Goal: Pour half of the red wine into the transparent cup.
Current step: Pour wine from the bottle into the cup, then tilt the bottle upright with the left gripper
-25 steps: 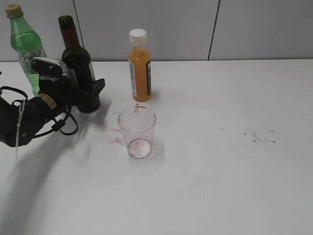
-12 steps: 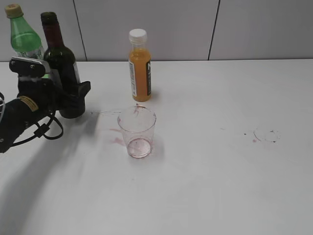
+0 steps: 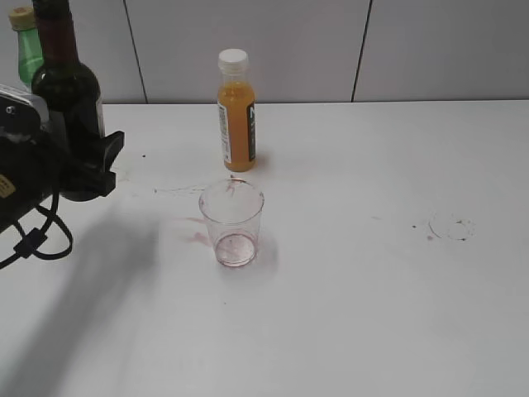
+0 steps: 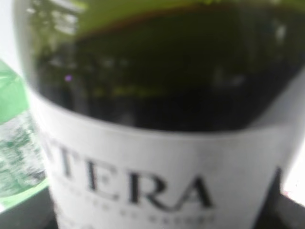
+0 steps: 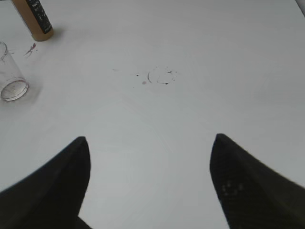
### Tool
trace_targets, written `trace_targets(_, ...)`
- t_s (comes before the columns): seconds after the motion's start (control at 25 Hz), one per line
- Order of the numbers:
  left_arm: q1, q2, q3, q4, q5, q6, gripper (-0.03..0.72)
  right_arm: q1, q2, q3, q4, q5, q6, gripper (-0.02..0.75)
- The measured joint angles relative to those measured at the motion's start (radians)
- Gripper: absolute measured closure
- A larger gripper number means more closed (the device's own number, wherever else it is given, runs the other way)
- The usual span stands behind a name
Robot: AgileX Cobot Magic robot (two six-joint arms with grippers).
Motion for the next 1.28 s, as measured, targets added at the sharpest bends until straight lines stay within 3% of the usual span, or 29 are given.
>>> trace_targets(0.36,-0.136,-0.076,0.144,-0.323,0.004,0.235,0.143,0.0,0.0,0.0,0.0,0.0,0.001,0.148)
trace_targets(0.52,-0.237,-0.082,0.158,-0.501,0.007,0.353,0.143,0.0,0.0,0.0,0.0,0.0,0.001,0.148)
trace_targets(0.64,-0.271,-0.086,0.159,-0.575,0.007,0.429,0.143,0.0,0.0,0.0,0.0,0.0,0.001,0.148)
trace_targets(0.84,-0.276,-0.086,0.159,-0.641,0.007,0.583,0.143,0.0,0.0,0.0,0.0,0.0,0.001,0.148)
trace_targets(1.28,-0.278,-0.086,0.119,-0.652,0.007,0.738,0.143,0.0,0.0,0.0,0.0,0.0,0.001,0.148)
